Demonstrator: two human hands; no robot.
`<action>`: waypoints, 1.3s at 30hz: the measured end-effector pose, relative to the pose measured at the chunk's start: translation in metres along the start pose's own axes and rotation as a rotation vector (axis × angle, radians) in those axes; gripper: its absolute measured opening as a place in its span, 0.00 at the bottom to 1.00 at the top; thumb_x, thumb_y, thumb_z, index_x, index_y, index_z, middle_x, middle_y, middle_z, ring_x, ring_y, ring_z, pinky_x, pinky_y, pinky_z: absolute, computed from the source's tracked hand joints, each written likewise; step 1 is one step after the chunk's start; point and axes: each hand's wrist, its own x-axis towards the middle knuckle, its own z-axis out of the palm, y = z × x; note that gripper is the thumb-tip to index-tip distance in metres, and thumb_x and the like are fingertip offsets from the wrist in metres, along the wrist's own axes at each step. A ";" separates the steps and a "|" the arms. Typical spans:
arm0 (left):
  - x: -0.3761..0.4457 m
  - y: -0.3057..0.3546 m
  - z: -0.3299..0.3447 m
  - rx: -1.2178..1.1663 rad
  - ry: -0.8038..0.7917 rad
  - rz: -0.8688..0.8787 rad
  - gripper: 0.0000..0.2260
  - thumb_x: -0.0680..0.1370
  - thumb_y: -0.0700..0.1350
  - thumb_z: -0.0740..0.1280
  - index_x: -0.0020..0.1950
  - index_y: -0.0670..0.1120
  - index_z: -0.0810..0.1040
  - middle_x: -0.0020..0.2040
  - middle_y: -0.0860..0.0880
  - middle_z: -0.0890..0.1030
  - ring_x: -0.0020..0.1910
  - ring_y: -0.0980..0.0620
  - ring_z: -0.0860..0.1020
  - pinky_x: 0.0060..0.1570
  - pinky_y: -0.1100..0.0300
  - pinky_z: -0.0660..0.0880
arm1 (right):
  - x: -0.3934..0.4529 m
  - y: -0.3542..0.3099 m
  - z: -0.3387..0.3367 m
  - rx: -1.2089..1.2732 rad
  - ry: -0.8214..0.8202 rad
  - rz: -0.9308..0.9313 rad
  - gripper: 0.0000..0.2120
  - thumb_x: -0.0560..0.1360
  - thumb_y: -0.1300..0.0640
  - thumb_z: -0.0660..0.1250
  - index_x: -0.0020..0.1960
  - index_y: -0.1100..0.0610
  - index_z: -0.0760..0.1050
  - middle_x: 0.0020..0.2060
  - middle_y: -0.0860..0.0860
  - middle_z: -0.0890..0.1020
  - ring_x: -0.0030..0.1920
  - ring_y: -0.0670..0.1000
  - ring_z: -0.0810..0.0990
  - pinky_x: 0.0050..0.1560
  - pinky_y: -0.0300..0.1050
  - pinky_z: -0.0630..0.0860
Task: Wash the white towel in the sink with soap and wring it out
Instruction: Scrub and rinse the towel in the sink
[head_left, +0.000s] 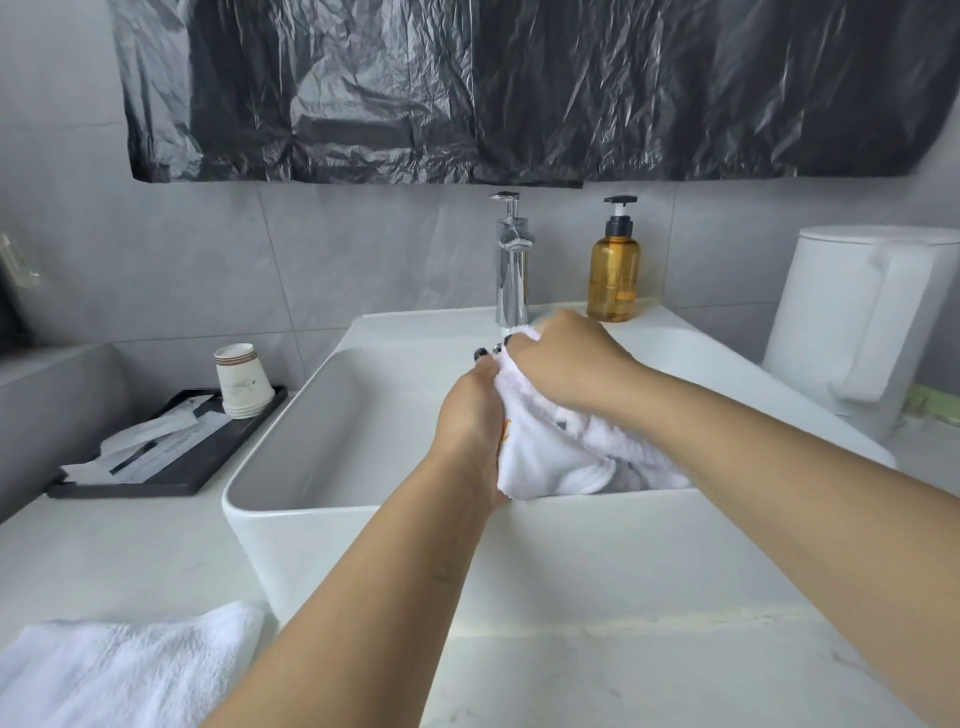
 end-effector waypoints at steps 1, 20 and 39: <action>0.001 0.001 -0.001 0.009 -0.014 -0.002 0.15 0.82 0.51 0.60 0.41 0.48 0.81 0.38 0.45 0.80 0.42 0.46 0.79 0.52 0.55 0.75 | -0.011 -0.002 -0.004 -0.007 -0.033 -0.024 0.17 0.71 0.45 0.54 0.33 0.56 0.70 0.34 0.50 0.77 0.39 0.55 0.75 0.39 0.46 0.72; -0.002 0.000 0.001 0.013 -0.020 -0.024 0.22 0.83 0.59 0.56 0.48 0.45 0.82 0.42 0.42 0.85 0.40 0.43 0.84 0.47 0.53 0.78 | -0.001 0.010 0.004 0.049 -0.063 0.136 0.13 0.79 0.50 0.57 0.39 0.55 0.67 0.37 0.49 0.73 0.42 0.54 0.74 0.39 0.43 0.66; 0.005 -0.003 -0.001 -0.033 0.024 -0.024 0.15 0.82 0.55 0.59 0.41 0.47 0.76 0.46 0.45 0.79 0.49 0.45 0.77 0.58 0.54 0.75 | 0.001 -0.002 0.010 -0.060 -0.014 0.114 0.14 0.78 0.48 0.58 0.38 0.55 0.66 0.38 0.51 0.73 0.42 0.57 0.74 0.35 0.43 0.64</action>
